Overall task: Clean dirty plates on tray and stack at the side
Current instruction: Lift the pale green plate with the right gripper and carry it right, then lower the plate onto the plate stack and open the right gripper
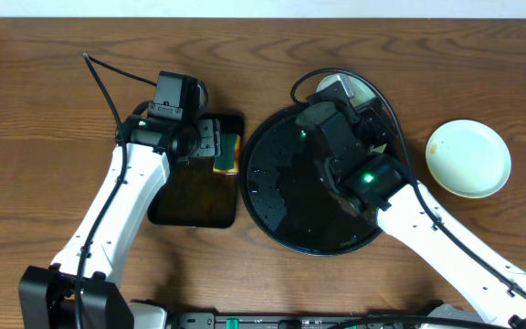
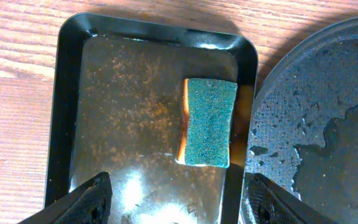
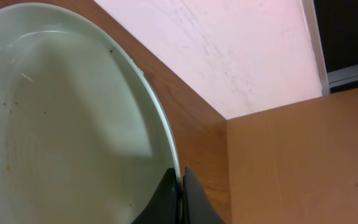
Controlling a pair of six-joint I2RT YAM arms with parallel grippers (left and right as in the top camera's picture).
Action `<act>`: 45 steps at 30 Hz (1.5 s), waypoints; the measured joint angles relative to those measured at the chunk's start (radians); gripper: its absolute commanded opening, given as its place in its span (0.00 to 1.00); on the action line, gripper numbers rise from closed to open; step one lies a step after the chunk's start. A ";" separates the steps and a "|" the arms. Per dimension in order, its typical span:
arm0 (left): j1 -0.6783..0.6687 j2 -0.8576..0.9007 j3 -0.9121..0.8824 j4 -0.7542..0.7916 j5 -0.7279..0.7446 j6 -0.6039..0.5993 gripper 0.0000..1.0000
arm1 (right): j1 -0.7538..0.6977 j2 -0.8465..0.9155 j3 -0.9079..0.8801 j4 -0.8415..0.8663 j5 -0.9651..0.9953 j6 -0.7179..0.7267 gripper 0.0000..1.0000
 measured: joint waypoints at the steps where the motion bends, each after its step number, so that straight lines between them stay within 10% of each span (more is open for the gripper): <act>1: 0.000 0.000 0.000 0.000 0.000 0.000 0.71 | 0.000 0.000 0.000 0.001 0.002 0.000 0.01; 12: 0.000 0.000 0.000 0.000 0.000 0.000 0.71 | -0.069 0.000 0.000 -0.079 -0.099 0.211 0.01; 26: 0.000 0.000 0.000 0.002 0.000 0.000 0.71 | -0.605 0.000 -0.001 -0.207 -0.438 0.575 0.01; 41: 0.000 0.000 0.000 0.002 0.000 0.000 0.71 | -1.048 0.041 -0.002 -0.243 -0.627 0.649 0.01; 45: 0.000 0.000 0.000 0.002 0.000 0.000 0.71 | -1.086 0.078 -0.002 -0.225 -0.661 0.659 0.16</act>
